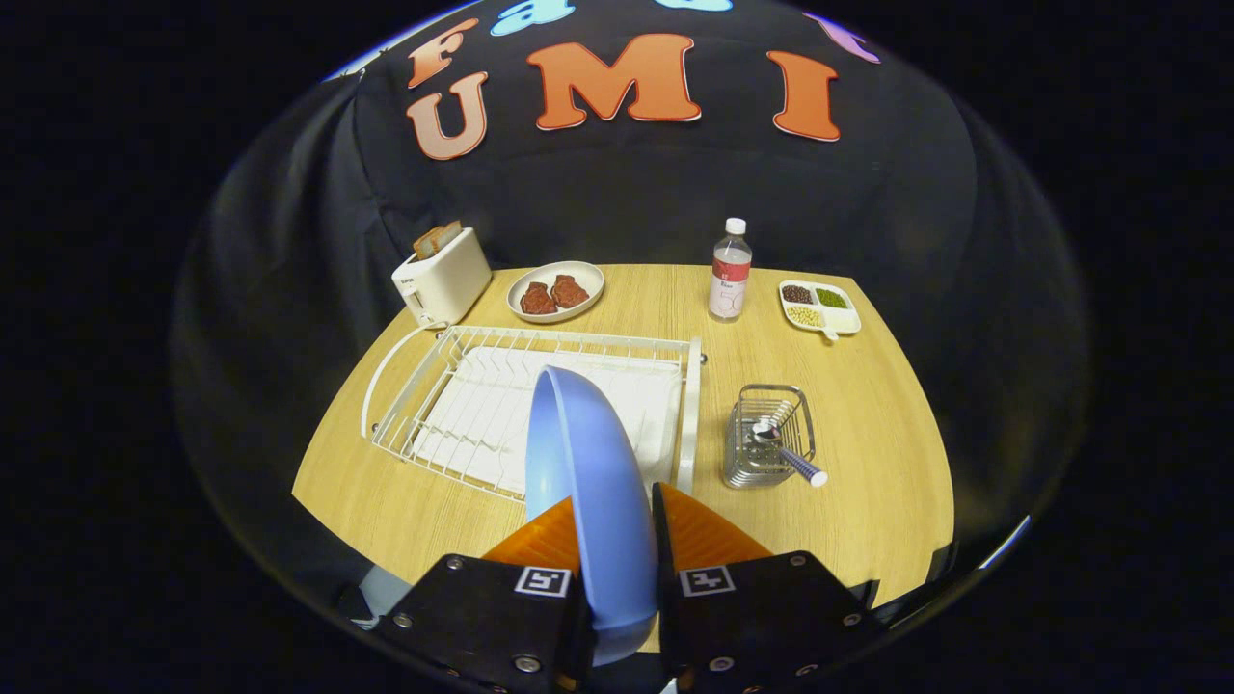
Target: Take the plate from the dish rack, then take the spoon from the basket and place it into the plate.
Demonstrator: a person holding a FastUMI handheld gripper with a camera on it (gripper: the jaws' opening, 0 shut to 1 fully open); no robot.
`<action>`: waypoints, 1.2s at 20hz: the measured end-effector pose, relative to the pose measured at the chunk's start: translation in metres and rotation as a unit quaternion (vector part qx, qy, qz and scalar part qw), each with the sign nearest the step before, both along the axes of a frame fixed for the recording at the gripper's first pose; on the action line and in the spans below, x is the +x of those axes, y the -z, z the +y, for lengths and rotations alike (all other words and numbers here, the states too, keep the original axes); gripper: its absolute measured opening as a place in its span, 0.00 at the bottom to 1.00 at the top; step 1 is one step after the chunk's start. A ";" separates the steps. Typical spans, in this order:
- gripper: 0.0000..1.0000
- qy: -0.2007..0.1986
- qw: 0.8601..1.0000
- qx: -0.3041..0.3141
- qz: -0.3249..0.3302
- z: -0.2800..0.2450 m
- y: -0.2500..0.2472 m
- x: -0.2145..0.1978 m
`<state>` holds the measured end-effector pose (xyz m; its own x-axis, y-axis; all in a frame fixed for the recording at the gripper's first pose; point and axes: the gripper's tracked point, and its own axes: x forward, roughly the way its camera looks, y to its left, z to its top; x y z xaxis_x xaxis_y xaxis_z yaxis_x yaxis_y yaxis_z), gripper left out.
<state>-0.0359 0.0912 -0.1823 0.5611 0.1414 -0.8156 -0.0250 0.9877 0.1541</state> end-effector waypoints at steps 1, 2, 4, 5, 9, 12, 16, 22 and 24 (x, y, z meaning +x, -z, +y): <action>0.27 -0.002 1.000 0.004 0.001 0.004 0.003 -0.008; 0.27 -0.009 1.000 0.007 0.003 0.008 0.007 -0.014; 0.27 -0.014 1.000 0.012 0.003 0.013 0.014 -0.028; 0.27 -0.016 1.000 0.013 0.003 0.015 0.019 -0.034; 0.27 -0.018 0.999 0.040 0.018 0.028 0.044 -0.052; 0.27 -0.003 0.998 0.061 0.022 0.031 0.059 -0.058; 0.27 0.017 0.994 0.102 0.023 0.035 0.075 -0.066; 0.27 0.040 0.988 0.147 0.032 0.043 0.097 -0.076; 0.29 0.041 0.990 0.135 0.025 0.039 0.103 -0.076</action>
